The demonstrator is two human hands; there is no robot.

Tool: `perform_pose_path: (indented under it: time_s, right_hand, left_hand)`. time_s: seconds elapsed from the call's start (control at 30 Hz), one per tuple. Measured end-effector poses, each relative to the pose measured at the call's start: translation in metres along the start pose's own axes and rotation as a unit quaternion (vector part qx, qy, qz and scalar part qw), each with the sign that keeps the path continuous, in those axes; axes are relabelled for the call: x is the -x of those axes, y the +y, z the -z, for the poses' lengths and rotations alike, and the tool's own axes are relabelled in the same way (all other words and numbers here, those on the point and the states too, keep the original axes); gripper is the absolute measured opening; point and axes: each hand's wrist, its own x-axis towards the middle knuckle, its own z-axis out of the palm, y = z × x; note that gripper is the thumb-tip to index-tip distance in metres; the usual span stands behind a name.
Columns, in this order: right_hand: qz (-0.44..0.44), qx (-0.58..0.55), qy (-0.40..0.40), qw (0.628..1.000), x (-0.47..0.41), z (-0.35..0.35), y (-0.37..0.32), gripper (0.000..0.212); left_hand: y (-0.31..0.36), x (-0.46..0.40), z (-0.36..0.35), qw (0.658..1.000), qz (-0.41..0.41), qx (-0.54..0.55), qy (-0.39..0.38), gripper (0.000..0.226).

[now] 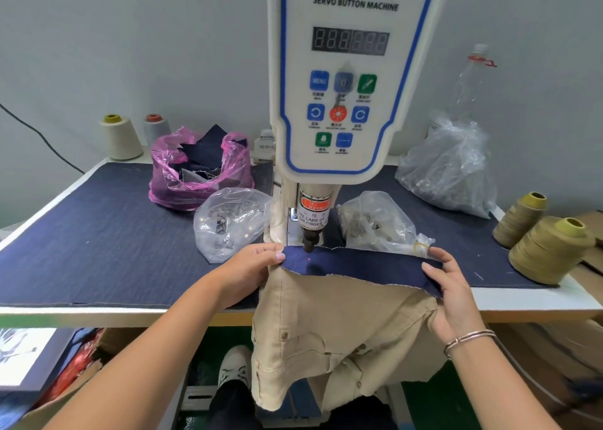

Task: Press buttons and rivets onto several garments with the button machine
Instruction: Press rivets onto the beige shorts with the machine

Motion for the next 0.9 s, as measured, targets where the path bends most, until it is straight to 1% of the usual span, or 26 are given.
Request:
perform_pose_path:
  time_s: [0.07,0.2,0.27,0.33,0.43,0.5,0.57,0.67,0.8,0.9]
  right_hand:
    - [-0.021,-0.026,-0.014,0.999,-0.0002,0.0022,-0.0015,0.031]
    - [-0.056,-0.052,-0.024,0.997,-0.0016,0.0044,-0.0029,0.04]
    - [-0.06,-0.049,-0.015,0.997,-0.0026,0.0038,-0.0031,0.036]
    - [-0.061,-0.057,-0.006,0.996,-0.0032,0.0042,-0.0027,0.03]
    - [-0.059,-0.07,0.002,0.996,-0.0033,0.0056,-0.0018,0.029]
    - [-0.06,-0.082,0.004,0.995,-0.0027,0.0059,-0.0015,0.028]
    - [-0.06,-0.084,0.008,0.995,-0.0027,0.0053,-0.0016,0.027]
    - [-0.052,-0.085,0.017,0.995,-0.0027,0.0033,-0.0018,0.027]
    - [-0.05,-0.091,0.022,0.994,-0.0015,0.0022,-0.0013,0.026]
    - [-0.055,-0.094,0.027,0.994,-0.0018,0.0025,-0.0011,0.024]
  left_hand:
    - [-0.0003,0.0002,0.0014,1.0,-0.001,0.003,0.0,0.044]
    - [0.0003,0.0018,0.0018,1.0,-0.006,0.005,0.002,0.053]
    - [-0.001,0.0011,0.0021,1.0,-0.007,0.003,0.005,0.051]
    - [-0.0023,0.0001,0.0023,1.0,-0.007,-0.001,0.008,0.044]
    - [-0.0031,-0.0006,0.0016,1.0,-0.003,-0.006,0.015,0.024]
    - [-0.0034,-0.0005,0.001,1.0,-0.004,-0.015,0.017,0.022]
    - [-0.0035,-0.0003,0.0006,1.0,-0.008,-0.022,0.019,0.024]
    - [-0.0035,-0.0004,-0.0004,0.999,-0.011,-0.035,0.02,0.037]
    - [-0.0022,-0.0008,-0.002,0.999,-0.009,-0.046,0.023,0.033]
    - [-0.0029,-0.0009,-0.0018,0.999,-0.014,-0.048,0.019,0.042]
